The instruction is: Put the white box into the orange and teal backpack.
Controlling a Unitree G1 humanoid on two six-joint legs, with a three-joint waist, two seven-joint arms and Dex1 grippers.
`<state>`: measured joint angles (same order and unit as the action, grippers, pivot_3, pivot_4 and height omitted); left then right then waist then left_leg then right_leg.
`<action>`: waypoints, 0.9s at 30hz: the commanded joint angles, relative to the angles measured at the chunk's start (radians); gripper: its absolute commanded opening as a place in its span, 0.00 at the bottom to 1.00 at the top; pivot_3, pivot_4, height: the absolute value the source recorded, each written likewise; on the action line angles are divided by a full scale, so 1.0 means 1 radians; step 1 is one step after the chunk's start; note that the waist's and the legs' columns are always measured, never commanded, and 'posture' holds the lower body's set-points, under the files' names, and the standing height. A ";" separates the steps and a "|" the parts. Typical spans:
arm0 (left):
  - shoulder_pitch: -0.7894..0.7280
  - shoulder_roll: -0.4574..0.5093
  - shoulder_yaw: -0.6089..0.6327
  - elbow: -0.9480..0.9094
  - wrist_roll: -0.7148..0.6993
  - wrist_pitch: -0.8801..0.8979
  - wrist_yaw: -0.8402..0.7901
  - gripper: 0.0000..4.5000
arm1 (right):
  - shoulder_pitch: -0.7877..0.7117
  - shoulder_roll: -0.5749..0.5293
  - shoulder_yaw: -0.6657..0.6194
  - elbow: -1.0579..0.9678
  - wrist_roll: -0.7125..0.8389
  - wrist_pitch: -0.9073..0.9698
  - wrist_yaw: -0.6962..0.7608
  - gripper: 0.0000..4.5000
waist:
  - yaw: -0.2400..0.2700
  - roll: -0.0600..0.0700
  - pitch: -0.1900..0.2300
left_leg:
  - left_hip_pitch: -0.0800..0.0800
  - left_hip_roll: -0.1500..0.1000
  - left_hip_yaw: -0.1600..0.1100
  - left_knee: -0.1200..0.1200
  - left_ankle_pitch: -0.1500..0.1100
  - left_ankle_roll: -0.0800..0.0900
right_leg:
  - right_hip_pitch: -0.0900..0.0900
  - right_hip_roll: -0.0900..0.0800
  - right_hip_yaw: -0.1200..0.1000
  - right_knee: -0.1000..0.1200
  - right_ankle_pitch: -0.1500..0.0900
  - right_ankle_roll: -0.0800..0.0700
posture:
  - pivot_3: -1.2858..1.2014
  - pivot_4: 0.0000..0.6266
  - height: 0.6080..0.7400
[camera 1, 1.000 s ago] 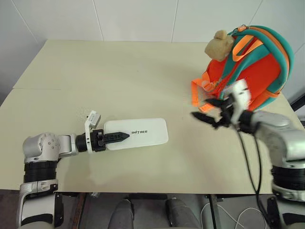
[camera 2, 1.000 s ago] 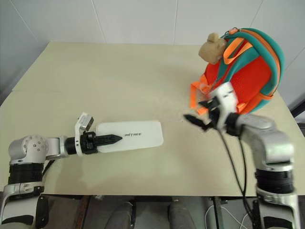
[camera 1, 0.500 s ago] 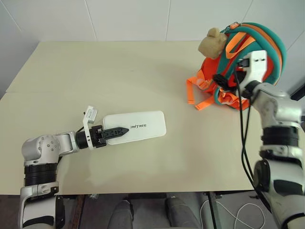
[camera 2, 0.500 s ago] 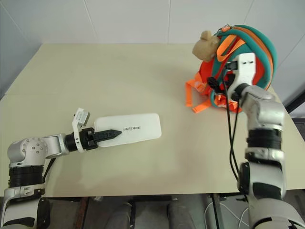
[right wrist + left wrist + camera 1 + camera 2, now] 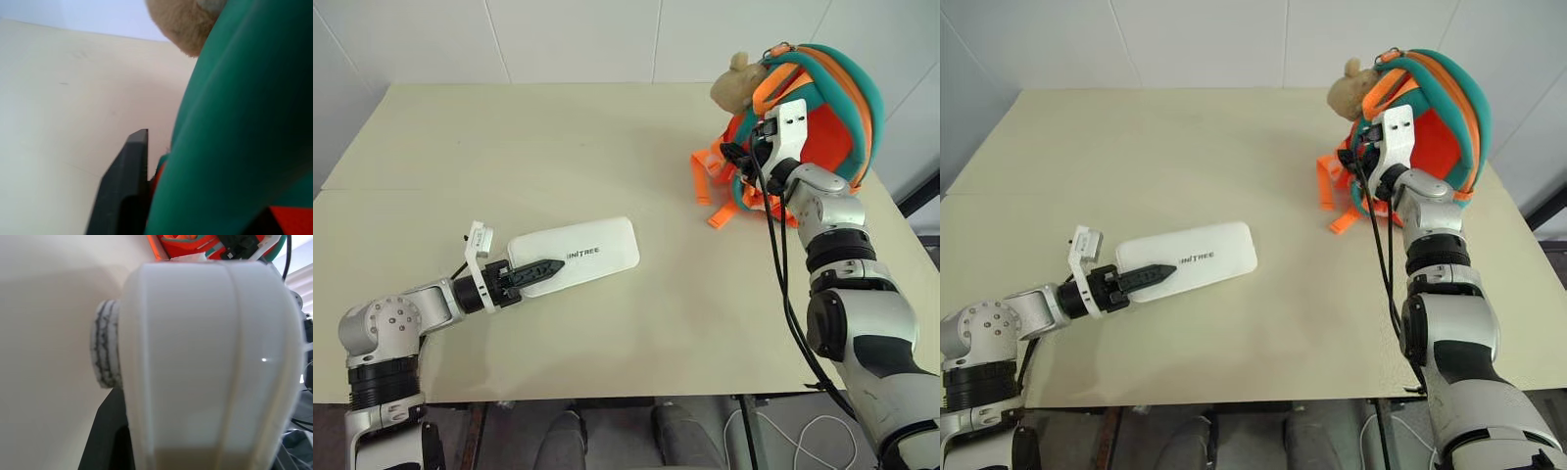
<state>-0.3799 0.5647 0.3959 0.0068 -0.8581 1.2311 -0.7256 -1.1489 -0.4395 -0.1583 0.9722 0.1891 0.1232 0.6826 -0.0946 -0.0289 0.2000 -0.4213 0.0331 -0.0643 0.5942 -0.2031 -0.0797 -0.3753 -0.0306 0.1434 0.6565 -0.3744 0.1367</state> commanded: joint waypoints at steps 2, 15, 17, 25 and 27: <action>0.030 0.038 0.081 -0.031 0.005 -0.119 0.004 0.29 | 0.103 0.016 0.018 -0.380 0.190 0.189 0.282 0.00 | -0.007 0.000 0.000 | 0.000 0.002 0.000 0.000 0.000 0.000 | 0.000 0.002 0.000 0.001 0.000 0.000 | 0.52 0.24 1.00; 0.078 0.167 0.161 0.056 0.029 -0.300 -0.056 0.29 | 0.379 -0.168 0.029 -1.280 0.831 1.022 0.378 0.00 | 0.012 0.002 0.002 | -0.001 0.004 -0.002 -0.002 -0.001 -0.002 | -0.002 0.002 -0.002 0.000 -0.002 -0.004 | 0.52 0.24 1.00; 0.105 0.179 0.150 0.014 0.029 -0.316 -0.085 0.29 | 0.409 -0.202 0.029 -1.297 0.851 1.041 0.378 0.00 | 0.015 0.001 0.002 | -0.001 0.004 -0.002 -0.002 -0.002 -0.002 | -0.001 0.002 -0.003 -0.002 -0.002 -0.004 | 0.52 0.24 1.00; 0.131 0.206 0.279 -0.206 -0.151 -0.307 -0.119 0.29 | 0.461 -0.309 0.105 -1.149 0.708 0.938 0.430 0.00 | 0.037 -0.006 0.007 | -0.002 0.002 -0.002 -0.002 -0.002 -0.001 | -0.001 -0.001 -0.003 -0.004 -0.002 -0.004 | 0.52 0.24 1.00; 0.102 0.221 0.313 -0.250 -0.230 -0.285 -0.090 0.29 | 0.460 -0.311 0.125 -1.122 0.683 0.917 0.446 0.00 | 0.037 -0.007 0.007 | -0.002 0.003 -0.002 -0.002 -0.002 -0.001 | -0.001 0.000 -0.003 -0.004 -0.002 -0.004 | 0.52 0.24 1.00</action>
<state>-0.2491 0.7637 0.6473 -0.1758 -0.9995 0.9407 -0.8262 -0.6843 -0.7378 -0.0346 -0.1516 0.8833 1.0708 1.1034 -0.0580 -0.0357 0.2070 -0.4230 0.0357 -0.0658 0.5923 -0.2056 -0.0802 -0.3766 -0.0310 0.1408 0.6526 -0.3766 0.1327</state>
